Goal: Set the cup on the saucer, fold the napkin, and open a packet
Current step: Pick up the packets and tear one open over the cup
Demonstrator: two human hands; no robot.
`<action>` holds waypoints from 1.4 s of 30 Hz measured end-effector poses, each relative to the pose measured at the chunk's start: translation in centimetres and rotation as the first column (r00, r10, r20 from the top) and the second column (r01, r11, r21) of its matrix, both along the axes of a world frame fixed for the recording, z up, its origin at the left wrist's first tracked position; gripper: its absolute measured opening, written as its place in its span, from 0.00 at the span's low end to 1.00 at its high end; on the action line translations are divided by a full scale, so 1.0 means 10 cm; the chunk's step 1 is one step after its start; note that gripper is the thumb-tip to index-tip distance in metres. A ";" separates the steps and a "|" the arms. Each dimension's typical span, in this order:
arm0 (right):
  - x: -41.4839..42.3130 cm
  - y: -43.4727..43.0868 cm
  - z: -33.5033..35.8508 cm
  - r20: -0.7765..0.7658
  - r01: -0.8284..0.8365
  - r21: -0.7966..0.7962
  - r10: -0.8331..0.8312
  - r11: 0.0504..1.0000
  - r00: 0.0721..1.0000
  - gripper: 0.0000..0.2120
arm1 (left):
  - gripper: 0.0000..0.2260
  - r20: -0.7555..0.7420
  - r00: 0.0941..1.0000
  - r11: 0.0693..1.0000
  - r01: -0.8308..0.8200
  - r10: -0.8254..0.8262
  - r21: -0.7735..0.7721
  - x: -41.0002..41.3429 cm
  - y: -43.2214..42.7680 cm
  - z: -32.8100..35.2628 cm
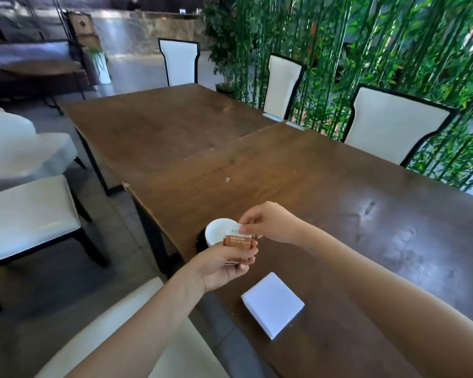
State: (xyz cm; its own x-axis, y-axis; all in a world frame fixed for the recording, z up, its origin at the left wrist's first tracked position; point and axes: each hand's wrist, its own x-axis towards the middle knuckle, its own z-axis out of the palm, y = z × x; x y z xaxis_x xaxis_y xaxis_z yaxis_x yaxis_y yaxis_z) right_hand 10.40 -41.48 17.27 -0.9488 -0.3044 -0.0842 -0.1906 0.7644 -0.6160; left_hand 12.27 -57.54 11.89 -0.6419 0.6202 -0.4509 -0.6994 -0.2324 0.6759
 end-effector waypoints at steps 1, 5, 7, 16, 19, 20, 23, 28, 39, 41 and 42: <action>-0.01 -0.06 -0.01 0.022 0.006 -0.010 -0.006 1.000 1.000 0.07 | 0.14 -0.005 1.000 1.000 -0.001 0.001 0.009 0.00 -0.06 -0.01; -0.08 -0.30 0.00 0.041 -0.030 0.018 0.029 0.999 0.999 0.08 | 0.08 -0.027 0.999 1.000 0.020 -0.019 0.015 -0.02 -0.28 -0.01; -0.13 -0.39 0.04 0.044 -0.042 0.001 0.042 0.999 0.998 0.07 | 0.07 -0.019 1.000 0.999 0.016 -0.015 0.032 -0.06 -0.37 0.01; -0.82 -0.61 -0.01 0.086 0.084 -0.150 -0.072 0.985 0.994 0.06 | 0.24 -0.198 0.964 0.978 -0.197 0.180 -0.069 -0.55 -0.65 0.01; -1.16 -0.61 -0.20 0.172 0.215 -0.239 -0.177 0.947 0.969 0.08 | 0.29 -0.334 0.913 0.889 -0.340 0.235 -0.306 -0.80 -0.60 -0.12; -1.27 -0.62 -0.28 0.217 0.255 -0.259 -0.201 0.932 0.955 0.08 | 0.30 -0.393 0.893 0.836 -0.380 0.220 -0.395 -0.90 -0.56 -0.17; -1.59 -0.64 -0.60 0.349 0.379 -0.295 -0.270 0.877 0.897 0.09 | 0.28 -0.555 0.824 0.611 -0.500 0.117 -0.614 -1.24 -0.43 -0.41; -2.10 -0.60 -1.18 0.432 0.456 -0.255 -0.321 0.853 0.843 0.08 | 0.18 -0.555 0.829 0.352 -0.500 -0.071 -0.791 -1.82 -0.30 -0.84; -2.53 -0.55 -1.99 0.314 0.286 -0.069 -0.252 0.956 0.915 0.08 | 0.17 -0.438 0.833 0.156 -0.409 -0.337 -0.899 -2.35 -0.27 -1.44; -2.55 -0.56 -2.01 0.288 0.218 -0.034 -0.199 0.975 0.937 0.07 | 0.20 -0.435 0.836 0.144 -0.411 -0.334 -0.900 -2.35 -0.26 -1.46; -2.55 -0.57 -2.00 0.270 0.181 -0.005 -0.173 0.983 0.947 0.10 | 0.22 -0.428 0.840 0.143 -0.404 -0.334 -0.904 -2.35 -0.26 -1.46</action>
